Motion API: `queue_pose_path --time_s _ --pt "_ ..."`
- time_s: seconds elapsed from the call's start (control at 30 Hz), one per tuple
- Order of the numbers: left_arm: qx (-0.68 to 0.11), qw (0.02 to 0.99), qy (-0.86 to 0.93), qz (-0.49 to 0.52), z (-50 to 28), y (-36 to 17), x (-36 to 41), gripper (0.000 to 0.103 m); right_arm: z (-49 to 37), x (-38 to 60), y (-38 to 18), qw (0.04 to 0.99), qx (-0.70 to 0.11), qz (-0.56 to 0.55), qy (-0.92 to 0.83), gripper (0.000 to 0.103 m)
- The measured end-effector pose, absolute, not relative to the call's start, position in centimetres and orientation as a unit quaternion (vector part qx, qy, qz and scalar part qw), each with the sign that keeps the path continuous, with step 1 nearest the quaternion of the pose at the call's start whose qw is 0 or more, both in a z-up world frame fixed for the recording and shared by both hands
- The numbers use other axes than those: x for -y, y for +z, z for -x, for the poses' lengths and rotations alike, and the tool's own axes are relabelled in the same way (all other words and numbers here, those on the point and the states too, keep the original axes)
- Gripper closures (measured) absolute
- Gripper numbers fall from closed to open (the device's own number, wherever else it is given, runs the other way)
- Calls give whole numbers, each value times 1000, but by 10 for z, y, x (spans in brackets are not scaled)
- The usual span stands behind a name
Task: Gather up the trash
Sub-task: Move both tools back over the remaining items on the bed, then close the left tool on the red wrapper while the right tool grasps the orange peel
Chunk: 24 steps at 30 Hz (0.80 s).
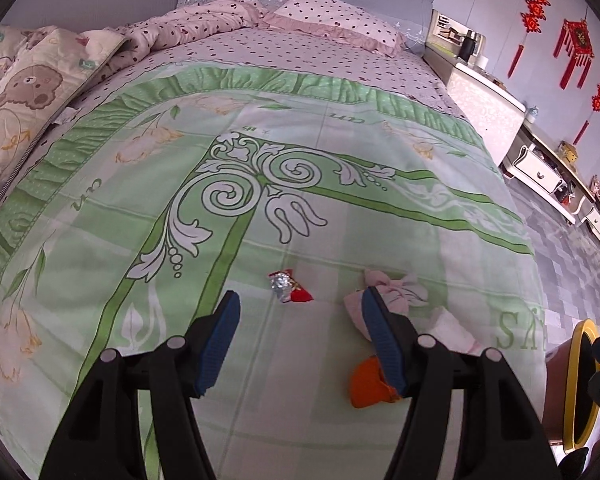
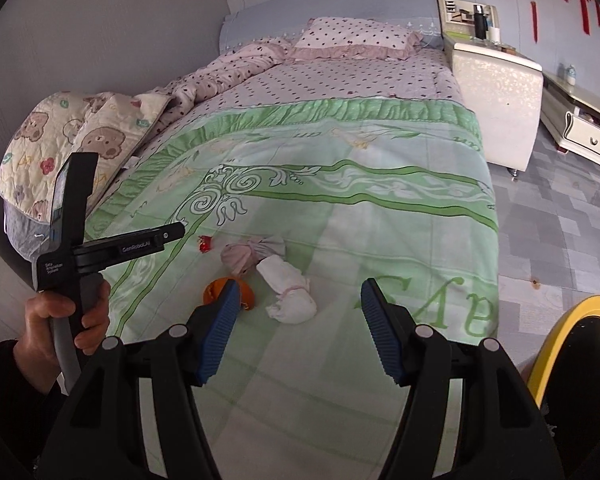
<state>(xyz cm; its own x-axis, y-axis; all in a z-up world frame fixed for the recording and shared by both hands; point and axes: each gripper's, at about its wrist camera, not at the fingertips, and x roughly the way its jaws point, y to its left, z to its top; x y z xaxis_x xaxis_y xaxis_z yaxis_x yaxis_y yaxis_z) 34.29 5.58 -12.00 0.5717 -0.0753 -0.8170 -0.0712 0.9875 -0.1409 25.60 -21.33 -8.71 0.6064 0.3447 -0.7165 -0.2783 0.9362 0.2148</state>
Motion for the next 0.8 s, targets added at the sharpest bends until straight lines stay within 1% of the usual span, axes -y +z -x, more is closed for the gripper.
queue_pose_path --time_s 0.23,0.33,0.37,0.8 --pt "-473 878 6 77 -358 -142 -68 43 -270 166 -118 877 -429 -18 218 43" --pt "-477 875 7 86 -365 -151 -76 43 -276 151 -129 869 -437 -10 234 46" --pt "-478 874 6 88 -367 -154 -78 43 -278 146 -133 866 -439 -7 238 48" --pt "-493 865 0 96 -387 -191 -86 43 -309 110 -180 846 -470 19 249 49"
